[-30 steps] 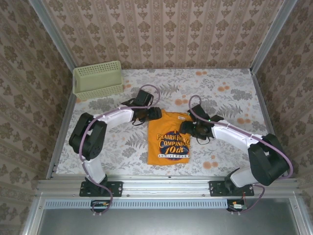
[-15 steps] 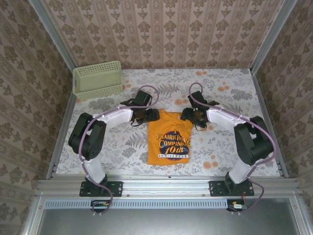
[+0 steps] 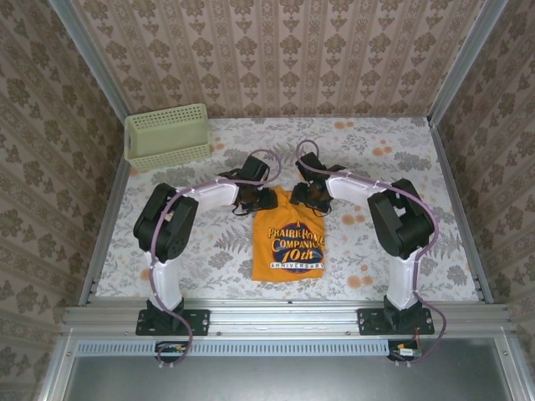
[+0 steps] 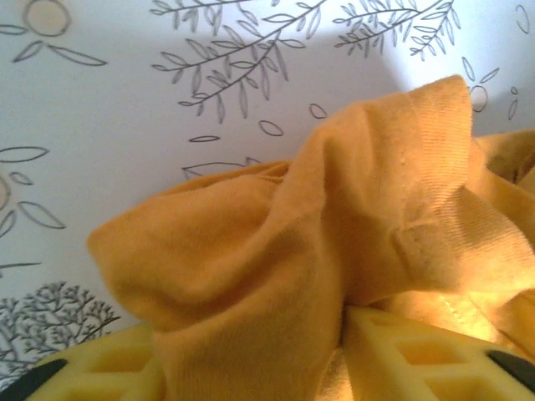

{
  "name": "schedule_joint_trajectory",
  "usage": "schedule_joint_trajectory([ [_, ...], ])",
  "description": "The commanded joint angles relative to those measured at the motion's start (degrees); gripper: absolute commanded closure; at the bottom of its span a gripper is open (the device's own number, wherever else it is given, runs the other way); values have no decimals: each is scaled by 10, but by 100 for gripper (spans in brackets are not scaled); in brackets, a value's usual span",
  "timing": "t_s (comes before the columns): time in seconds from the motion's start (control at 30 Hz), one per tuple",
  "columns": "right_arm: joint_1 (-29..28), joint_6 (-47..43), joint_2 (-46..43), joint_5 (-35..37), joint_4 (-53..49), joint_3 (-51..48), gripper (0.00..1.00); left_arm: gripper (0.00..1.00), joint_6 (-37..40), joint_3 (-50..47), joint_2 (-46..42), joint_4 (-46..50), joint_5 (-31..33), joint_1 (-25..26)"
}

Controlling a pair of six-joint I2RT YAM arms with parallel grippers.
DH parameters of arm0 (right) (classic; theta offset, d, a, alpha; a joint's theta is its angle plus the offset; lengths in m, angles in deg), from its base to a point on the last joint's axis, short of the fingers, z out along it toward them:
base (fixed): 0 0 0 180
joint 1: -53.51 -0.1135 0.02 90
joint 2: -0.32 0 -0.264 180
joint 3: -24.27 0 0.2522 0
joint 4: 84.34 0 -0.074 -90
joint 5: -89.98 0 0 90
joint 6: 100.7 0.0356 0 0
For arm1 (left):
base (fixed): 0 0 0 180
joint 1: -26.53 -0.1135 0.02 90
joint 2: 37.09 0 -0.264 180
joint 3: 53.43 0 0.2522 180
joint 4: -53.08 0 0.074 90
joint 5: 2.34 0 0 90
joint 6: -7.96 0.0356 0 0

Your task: Fold the inside-out t-shirt

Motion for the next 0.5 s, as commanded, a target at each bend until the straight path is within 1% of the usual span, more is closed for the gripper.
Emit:
schedule_joint_trajectory([
  [0.0, -14, 10, 34, -41, -1, 1, 39, 59, -6, 6, 23, -27, -39, 14],
  [0.03, -13, 11, 34, -42, 1, 0, 44, 60, -7, 3, 21, -30, -39, 14],
  [0.1, -12, 10, 24, -41, 13, -12, 58, 67, -7, -11, 10, -39, -36, 12],
  [0.13, -10, 8, 18, -41, 18, -19, 62, 70, -8, -21, 3, -46, -36, 9],
  [0.2, -1, 3, -6, -47, 32, -38, 75, 77, -15, -52, -24, -70, -36, 2],
  [0.27, 13, 0, -34, -62, 50, -63, 84, 84, -21, -90, -59, -101, -36, -6],
  [0.4, 37, -11, -107, -110, 102, -126, 96, 94, -24, -167, -149, -146, -16, -12],
  [0.47, 46, -16, -141, -138, 127, -147, 100, 98, -26, -193, -181, -170, -19, -15],
])
